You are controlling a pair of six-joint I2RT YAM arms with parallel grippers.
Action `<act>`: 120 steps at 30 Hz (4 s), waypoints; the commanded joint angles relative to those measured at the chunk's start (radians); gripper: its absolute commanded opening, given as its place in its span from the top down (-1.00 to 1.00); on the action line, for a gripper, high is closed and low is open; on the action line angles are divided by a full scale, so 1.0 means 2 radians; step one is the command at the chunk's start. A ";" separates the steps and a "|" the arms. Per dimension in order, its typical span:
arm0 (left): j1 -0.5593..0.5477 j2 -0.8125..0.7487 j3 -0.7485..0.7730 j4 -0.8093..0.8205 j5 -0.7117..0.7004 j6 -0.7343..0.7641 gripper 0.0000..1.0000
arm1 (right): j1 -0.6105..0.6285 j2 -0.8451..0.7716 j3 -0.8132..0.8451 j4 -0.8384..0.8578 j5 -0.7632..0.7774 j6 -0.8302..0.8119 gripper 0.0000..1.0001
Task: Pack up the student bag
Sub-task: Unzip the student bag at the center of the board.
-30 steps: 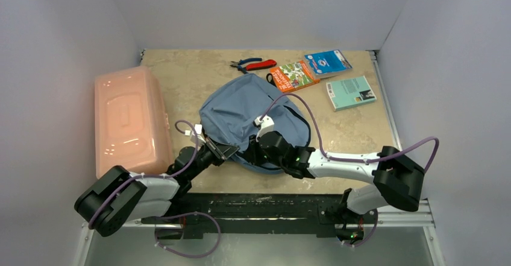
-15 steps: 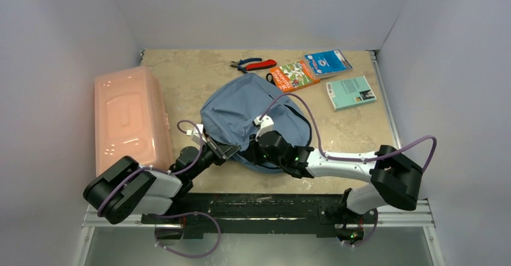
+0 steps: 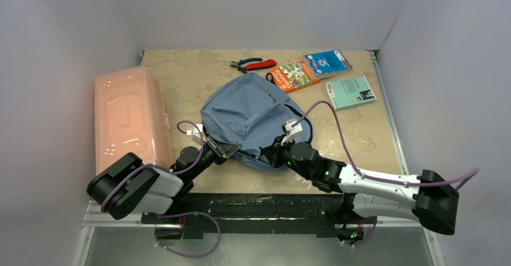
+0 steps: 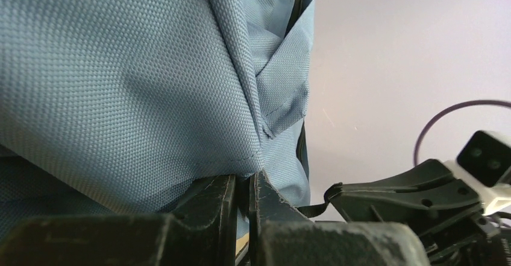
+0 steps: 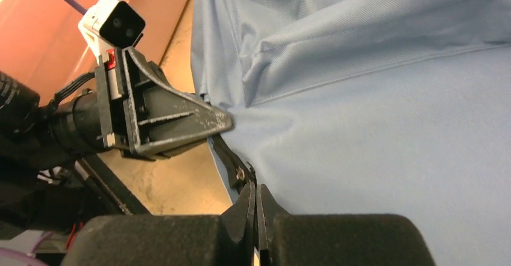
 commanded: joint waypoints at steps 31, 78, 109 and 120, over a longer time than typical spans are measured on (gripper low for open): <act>0.003 -0.264 0.021 -0.282 -0.060 0.095 1.00 | -0.004 -0.005 0.119 -0.284 -0.114 0.134 0.26; 0.003 -0.347 0.014 -0.438 -0.128 0.099 1.00 | 0.050 0.031 0.116 -0.311 -0.061 -0.046 1.00; 0.002 -0.424 0.118 -0.638 -0.036 0.266 0.39 | -0.019 -0.182 0.026 -0.188 0.062 0.038 1.00; -0.104 -0.348 0.331 -0.737 0.015 0.465 -0.57 | -0.019 -0.181 0.031 -0.157 0.021 -0.006 1.00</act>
